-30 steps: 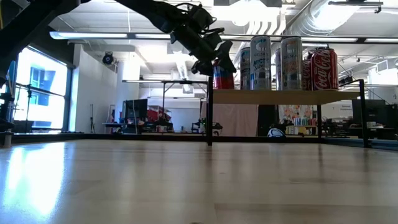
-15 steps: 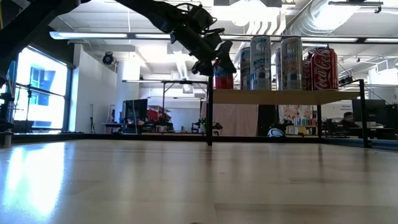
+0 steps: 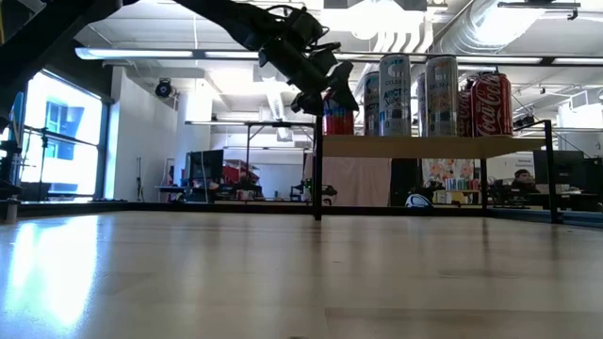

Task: Place canned beverage on shelf
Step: Put the orange soda can on the shelf

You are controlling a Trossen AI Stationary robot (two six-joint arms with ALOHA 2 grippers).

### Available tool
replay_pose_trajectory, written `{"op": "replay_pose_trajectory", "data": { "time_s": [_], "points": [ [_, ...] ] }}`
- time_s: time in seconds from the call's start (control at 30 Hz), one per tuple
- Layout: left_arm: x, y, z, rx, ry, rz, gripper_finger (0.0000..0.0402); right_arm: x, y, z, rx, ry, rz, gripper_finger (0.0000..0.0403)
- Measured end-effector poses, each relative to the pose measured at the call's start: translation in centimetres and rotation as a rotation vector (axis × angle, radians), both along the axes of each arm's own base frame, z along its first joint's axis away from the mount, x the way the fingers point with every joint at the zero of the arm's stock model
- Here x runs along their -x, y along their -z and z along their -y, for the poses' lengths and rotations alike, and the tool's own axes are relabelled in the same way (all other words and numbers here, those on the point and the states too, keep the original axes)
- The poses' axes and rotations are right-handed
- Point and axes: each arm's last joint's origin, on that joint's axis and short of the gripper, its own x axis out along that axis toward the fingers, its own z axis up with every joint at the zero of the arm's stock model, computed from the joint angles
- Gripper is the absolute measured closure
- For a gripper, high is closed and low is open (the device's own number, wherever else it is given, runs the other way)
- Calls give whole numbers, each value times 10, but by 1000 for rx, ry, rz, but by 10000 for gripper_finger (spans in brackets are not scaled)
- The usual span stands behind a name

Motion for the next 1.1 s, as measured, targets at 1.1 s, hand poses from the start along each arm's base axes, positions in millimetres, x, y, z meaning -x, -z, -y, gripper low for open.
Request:
{"op": "replay_pose_trajectory", "data": {
  "time_s": [1.1],
  "points": [
    [1,-7,1,-16,-11,16,64,0,0,0,0,0,0,4]
  ]
}}
